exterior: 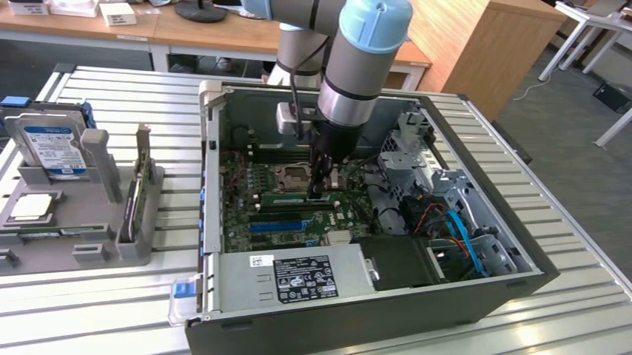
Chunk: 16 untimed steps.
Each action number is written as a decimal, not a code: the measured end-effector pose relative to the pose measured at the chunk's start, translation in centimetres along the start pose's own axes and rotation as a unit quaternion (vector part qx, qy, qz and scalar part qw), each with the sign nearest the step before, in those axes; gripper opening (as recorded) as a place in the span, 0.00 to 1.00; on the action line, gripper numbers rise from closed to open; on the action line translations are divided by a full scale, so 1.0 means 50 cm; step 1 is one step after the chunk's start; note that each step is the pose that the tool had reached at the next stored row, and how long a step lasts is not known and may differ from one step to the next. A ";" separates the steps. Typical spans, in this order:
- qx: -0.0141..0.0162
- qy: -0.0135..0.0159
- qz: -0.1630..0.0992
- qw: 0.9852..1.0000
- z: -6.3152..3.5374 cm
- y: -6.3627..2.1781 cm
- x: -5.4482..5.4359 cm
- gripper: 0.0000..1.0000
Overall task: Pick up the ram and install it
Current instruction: 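Insert the ram into the slot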
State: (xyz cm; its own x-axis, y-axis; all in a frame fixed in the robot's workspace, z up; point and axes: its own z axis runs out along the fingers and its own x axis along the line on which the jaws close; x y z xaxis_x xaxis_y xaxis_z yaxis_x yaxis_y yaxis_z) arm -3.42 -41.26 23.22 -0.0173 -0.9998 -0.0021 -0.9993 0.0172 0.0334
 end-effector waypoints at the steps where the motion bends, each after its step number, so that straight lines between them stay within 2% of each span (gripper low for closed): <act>1: 0.000 0.000 0.000 1.000 0.000 0.000 0.000 0.11; 16: 0.000 0.000 0.000 1.000 0.002 0.000 -0.002 0.11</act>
State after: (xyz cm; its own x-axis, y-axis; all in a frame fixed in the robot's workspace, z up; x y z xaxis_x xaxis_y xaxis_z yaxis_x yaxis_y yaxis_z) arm -3.42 -41.18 23.14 -0.0172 -0.9999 -0.0019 -0.9993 0.0171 0.0335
